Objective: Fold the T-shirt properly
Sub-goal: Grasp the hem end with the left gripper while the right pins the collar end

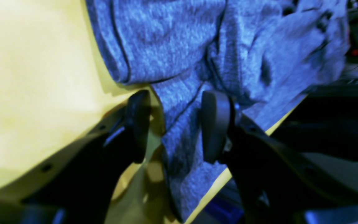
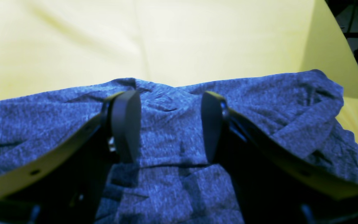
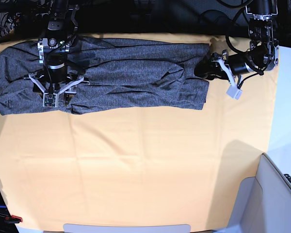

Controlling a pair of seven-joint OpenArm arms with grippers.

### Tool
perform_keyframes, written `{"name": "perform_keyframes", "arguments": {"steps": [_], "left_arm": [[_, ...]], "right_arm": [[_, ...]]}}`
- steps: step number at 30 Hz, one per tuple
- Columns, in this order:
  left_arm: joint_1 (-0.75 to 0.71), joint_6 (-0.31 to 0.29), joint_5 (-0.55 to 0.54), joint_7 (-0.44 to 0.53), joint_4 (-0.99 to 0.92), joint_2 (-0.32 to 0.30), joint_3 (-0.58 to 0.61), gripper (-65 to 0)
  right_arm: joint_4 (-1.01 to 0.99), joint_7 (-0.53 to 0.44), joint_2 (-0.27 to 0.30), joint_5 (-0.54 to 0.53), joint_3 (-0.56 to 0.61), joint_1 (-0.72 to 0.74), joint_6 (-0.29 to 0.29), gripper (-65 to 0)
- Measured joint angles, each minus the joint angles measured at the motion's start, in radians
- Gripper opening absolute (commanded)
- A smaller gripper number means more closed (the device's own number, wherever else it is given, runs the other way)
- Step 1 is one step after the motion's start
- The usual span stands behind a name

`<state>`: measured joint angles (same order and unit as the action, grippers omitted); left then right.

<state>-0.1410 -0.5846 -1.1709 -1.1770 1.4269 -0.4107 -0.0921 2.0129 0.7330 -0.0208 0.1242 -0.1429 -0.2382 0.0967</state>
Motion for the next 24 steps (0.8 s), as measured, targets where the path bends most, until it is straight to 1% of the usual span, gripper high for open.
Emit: {"name": "perform_keyframes", "arguments": {"steps": [5,7,9,11,24], "left_arm": [[0.021,-0.007,-0.072,-0.008,-0.031,0.001,0.009,-38.9],[0.043,-0.007,-0.075,-0.043,-0.041,0.003,0.010,-39.0],[0.070,-0.006,-0.079,-0.085,-0.054,0.018,0.011,-39.0],[0.082,-0.005,-0.087,-0.107,-0.069,0.031,0.011,-39.0],[0.085,-0.007,-0.090,-0.113,-0.072,0.076,0.011,-39.0]], "right_arm": [[0.000,0.000,0.000,0.000,-0.002,0.000,0.000,-33.5],[0.000,0.001,0.000,0.000,-0.002,0.000,0.000,-33.5],[0.000,0.000,0.001,0.000,-0.002,0.000,0.000,-33.5],[0.000,0.001,0.000,0.000,-0.002,-0.004,0.000,-33.5],[0.000,0.000,0.000,0.000,-0.002,-0.017,0.003,-33.5]]}}
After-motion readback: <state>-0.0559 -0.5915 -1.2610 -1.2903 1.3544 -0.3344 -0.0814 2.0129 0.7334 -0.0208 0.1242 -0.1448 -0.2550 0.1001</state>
